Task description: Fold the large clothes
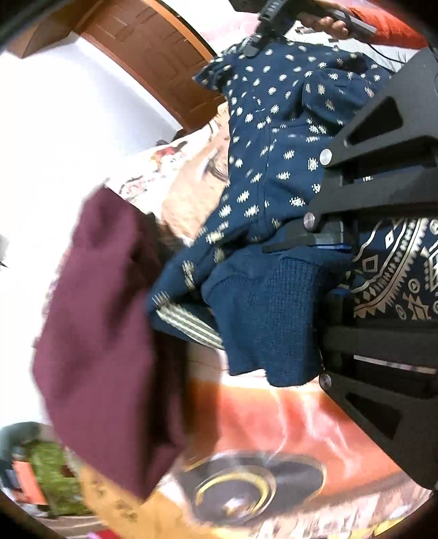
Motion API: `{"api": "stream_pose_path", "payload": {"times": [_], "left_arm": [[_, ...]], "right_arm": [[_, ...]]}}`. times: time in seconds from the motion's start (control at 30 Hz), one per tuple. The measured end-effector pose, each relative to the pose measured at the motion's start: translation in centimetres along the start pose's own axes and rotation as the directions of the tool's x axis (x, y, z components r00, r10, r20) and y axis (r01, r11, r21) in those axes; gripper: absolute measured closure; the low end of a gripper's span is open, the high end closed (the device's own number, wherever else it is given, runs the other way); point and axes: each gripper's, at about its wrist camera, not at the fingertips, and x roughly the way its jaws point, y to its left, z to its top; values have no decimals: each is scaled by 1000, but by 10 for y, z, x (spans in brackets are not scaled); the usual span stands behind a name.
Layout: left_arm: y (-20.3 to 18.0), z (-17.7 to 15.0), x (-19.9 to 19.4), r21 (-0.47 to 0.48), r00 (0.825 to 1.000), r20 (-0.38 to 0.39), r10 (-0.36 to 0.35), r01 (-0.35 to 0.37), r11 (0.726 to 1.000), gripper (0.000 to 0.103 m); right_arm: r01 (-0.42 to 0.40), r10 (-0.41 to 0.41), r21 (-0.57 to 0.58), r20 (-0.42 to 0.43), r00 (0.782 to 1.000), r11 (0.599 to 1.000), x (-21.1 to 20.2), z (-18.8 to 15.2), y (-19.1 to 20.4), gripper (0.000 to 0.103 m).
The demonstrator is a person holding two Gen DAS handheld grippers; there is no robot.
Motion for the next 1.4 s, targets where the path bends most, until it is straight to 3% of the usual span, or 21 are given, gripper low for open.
{"api": "stream_pose_path", "payload": {"times": [0.2, 0.3, 0.4, 0.5, 0.7, 0.83, 0.97, 1.07, 1.23, 1.4], "left_arm": [[-14, 20, -68, 45, 987, 156, 36, -43, 998, 90], [-11, 32, -89, 45, 976, 215, 26, -37, 998, 91], [-9, 44, -94, 70, 965, 256, 65, -86, 994, 91], [-5, 49, -72, 69, 968, 231, 97, -115, 991, 91], [18, 39, 3, 38, 984, 103, 146, -151, 988, 91], [32, 31, 39, 28, 980, 44, 193, -194, 981, 90], [44, 24, 62, 7, 979, -19, 204, -204, 979, 86], [48, 22, 68, 6, 977, -46, 209, -209, 978, 84], [33, 21, 56, 37, 973, -55, 226, -224, 974, 82], [15, 15, 22, 80, 967, -34, 252, -249, 965, 79]], "right_arm": [[-53, 57, -50, 83, 995, 997, -20, 29, 24, 86], [-54, 63, -76, 112, 992, 996, -17, 43, 31, 86], [-27, 38, -92, 120, 992, 995, -2, 53, 29, 86], [1, 6, -76, 90, 996, 997, 23, 59, 18, 86], [101, -102, -68, -11, 995, 993, 80, 51, -14, 86], [160, -163, -52, -74, 984, 986, 109, 43, -42, 85], [162, -162, -11, -140, 977, 987, 125, 38, -63, 84], [168, -168, -11, -168, 971, 986, 125, 37, -61, 78], [219, -230, -85, -161, 960, 972, 109, 38, -53, 77], [253, -270, -179, -78, 960, 951, 62, 32, -29, 76]]}}
